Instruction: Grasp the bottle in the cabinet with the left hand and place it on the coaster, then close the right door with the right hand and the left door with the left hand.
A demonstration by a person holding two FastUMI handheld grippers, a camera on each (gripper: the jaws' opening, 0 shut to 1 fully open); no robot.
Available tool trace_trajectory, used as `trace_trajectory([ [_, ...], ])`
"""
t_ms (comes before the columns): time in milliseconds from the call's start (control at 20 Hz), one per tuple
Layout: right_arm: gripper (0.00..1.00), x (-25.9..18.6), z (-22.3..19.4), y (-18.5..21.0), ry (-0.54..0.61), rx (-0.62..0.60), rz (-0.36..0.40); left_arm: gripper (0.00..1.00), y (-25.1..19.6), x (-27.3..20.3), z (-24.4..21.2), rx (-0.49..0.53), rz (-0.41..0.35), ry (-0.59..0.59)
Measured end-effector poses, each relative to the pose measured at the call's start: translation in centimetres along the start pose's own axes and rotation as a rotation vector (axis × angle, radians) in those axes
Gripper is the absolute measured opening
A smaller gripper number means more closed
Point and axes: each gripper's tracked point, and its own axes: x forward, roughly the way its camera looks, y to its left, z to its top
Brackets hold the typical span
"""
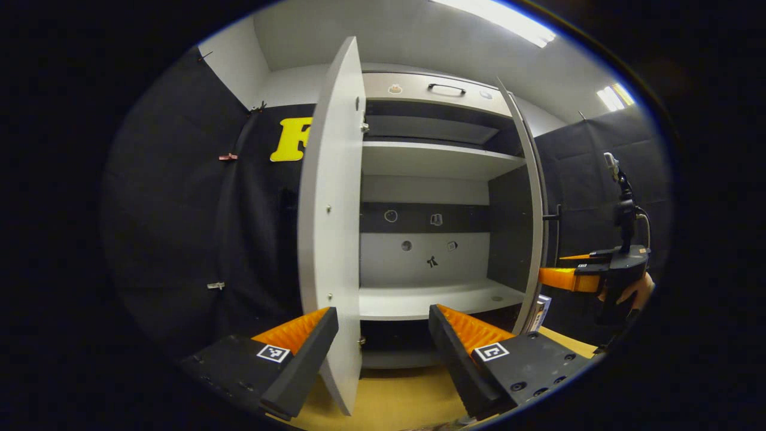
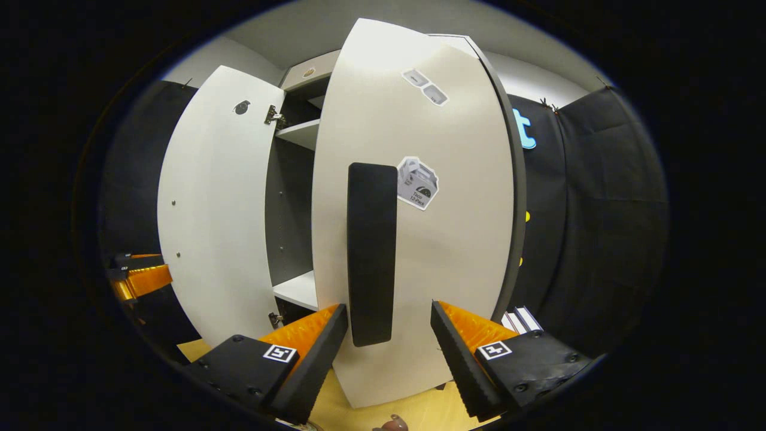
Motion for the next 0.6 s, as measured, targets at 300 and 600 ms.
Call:
trace_trajectory([
  [300, 0.94, 2.9, 0.0, 1.0, -0.022, -0.027, -0.093, 0.96, 6.9, -3.1, 1.2, 0.032, 0.098, -0.017],
  [600, 0.94, 5.5, 0.0, 1.5, -0.039, -0.036, -0.175, 0.96, 10.6, -2.2, 2.0, 0.066, 0.113, -0.04],
])
